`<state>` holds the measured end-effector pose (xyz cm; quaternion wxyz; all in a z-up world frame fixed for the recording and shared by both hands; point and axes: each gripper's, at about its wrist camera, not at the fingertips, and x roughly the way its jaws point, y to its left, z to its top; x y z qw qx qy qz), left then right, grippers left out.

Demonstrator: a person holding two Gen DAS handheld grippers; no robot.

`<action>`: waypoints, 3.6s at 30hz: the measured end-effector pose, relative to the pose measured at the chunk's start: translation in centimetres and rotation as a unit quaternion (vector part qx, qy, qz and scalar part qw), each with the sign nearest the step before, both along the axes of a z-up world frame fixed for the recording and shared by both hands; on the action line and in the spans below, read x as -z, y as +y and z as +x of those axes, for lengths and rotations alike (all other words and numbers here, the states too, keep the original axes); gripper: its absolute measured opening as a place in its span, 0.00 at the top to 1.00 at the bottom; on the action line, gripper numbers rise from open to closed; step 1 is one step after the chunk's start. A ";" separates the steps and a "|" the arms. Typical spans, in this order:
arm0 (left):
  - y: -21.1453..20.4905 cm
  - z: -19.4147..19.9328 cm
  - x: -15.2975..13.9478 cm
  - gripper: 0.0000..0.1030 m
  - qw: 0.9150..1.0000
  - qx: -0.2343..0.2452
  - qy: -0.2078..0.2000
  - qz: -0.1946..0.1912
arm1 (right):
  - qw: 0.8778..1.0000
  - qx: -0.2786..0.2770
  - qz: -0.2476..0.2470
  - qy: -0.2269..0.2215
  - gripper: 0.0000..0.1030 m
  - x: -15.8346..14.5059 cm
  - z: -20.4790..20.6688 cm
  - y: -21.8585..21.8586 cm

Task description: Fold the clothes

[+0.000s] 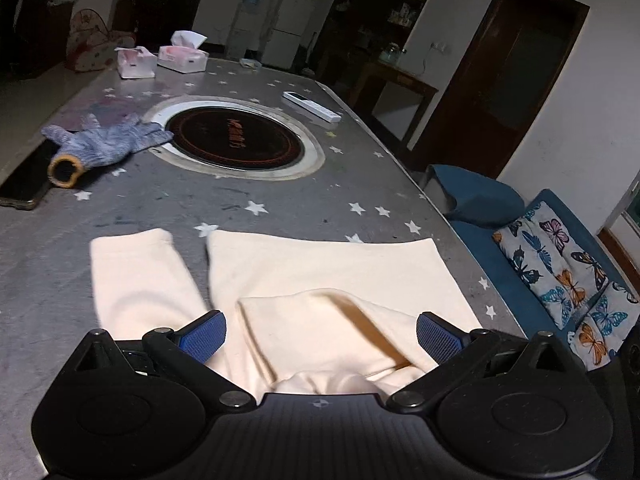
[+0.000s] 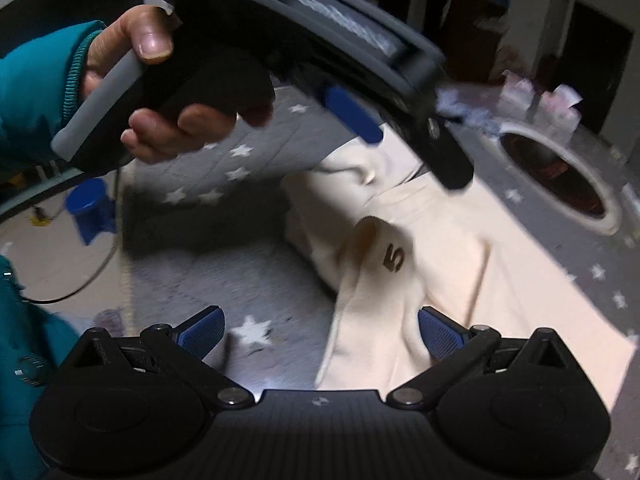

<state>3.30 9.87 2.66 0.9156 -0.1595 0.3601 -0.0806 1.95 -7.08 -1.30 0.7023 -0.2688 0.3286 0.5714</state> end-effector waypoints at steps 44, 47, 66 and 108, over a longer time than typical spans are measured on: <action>0.6 -5.0 4.9 0.00 0.996 0.033 0.001 0.081 | 0.995 0.006 0.071 0.069 0.00 -6.7 2.4 -6.1; 0.4 -5.6 5.0 0.00 0.995 0.034 -0.001 0.099 | 0.994 0.067 0.070 0.055 0.00 -6.0 5.0 -5.2; -0.3 -6.0 5.3 0.00 0.990 0.035 -0.005 0.135 | 0.965 0.254 -0.020 -0.064 0.00 -1.0 9.4 -2.5; -0.6 -5.9 5.4 0.00 0.989 0.032 -0.001 0.145 | 0.903 0.369 -0.057 -0.210 0.00 -1.9 7.9 -9.4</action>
